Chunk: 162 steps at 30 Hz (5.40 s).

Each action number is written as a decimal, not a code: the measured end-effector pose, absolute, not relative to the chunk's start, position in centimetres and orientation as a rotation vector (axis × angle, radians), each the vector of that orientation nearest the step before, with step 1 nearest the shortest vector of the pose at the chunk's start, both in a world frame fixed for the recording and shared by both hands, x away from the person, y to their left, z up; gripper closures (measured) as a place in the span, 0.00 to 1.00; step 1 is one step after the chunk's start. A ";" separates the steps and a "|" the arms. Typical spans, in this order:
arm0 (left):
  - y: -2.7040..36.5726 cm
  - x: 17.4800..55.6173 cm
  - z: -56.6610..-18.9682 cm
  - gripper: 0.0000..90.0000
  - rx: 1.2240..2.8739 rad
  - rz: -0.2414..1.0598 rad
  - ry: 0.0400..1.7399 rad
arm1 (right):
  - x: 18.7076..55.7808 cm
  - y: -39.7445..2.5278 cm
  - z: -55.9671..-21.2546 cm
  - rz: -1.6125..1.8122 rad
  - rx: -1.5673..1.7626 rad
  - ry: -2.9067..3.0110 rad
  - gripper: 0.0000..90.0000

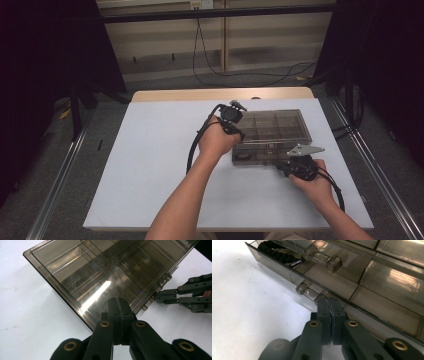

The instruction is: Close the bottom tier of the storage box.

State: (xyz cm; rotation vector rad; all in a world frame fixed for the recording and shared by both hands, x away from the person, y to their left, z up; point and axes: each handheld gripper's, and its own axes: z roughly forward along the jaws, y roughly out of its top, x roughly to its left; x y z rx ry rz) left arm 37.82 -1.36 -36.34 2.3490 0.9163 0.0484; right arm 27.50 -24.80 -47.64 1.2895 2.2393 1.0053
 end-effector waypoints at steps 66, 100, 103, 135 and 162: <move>-1.7 37.9 -36.3 1.00 2.349 0.045 0.920 | 28.6 -24.3 -47.8 0.972 1.269 2.183 0.97; -1.5 37.8 -36.4 0.98 2.318 0.032 0.924 | 28.3 -24.5 -47.5 1.006 1.278 2.185 0.93; -1.5 37.7 -36.4 0.96 2.321 0.036 0.917 | 28.1 -24.5 -47.5 1.006 1.283 2.191 0.91; 0.8 36.8 -35.6 0.54 2.304 0.017 0.896 | 25.8 -25.9 -46.6 1.034 1.306 2.181 0.59; 4.3 36.6 -36.6 0.21 2.289 0.023 0.864 | 24.6 -26.5 -46.3 1.043 1.339 2.154 0.32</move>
